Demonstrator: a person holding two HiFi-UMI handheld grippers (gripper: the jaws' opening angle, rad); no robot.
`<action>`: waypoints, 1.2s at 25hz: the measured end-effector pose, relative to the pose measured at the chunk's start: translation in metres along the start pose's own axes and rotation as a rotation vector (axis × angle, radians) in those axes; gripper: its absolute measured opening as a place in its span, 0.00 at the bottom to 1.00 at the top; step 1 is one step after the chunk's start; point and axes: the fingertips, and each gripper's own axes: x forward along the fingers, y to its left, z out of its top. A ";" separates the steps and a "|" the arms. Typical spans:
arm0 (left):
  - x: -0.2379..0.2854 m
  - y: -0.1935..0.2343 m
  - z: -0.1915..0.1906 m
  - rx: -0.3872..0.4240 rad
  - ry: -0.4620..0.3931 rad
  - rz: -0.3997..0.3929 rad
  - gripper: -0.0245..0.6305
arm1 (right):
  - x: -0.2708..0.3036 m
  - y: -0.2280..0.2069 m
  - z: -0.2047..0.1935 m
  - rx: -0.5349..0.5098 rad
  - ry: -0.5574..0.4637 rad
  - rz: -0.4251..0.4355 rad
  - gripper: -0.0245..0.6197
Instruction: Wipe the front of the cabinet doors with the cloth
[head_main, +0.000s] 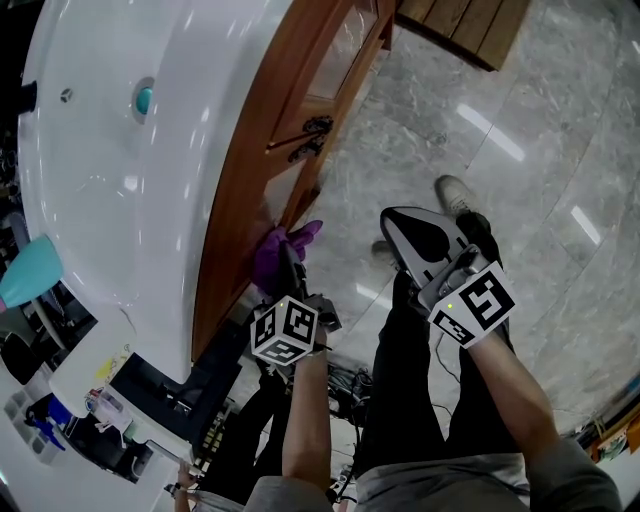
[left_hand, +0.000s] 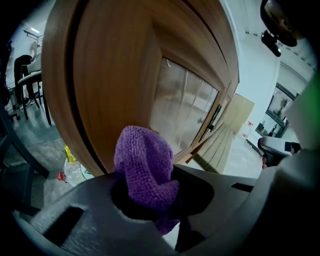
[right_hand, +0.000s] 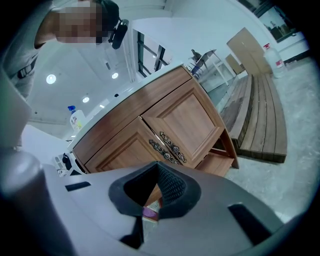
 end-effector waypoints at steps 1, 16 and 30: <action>0.001 -0.001 0.001 0.002 0.001 -0.001 0.16 | 0.000 -0.001 0.001 0.001 -0.002 -0.002 0.05; 0.014 -0.023 0.014 0.019 0.001 -0.028 0.16 | -0.003 -0.018 0.014 0.014 -0.020 -0.029 0.05; 0.023 -0.040 0.022 0.012 0.014 -0.038 0.16 | -0.007 -0.039 0.027 0.025 -0.035 -0.052 0.05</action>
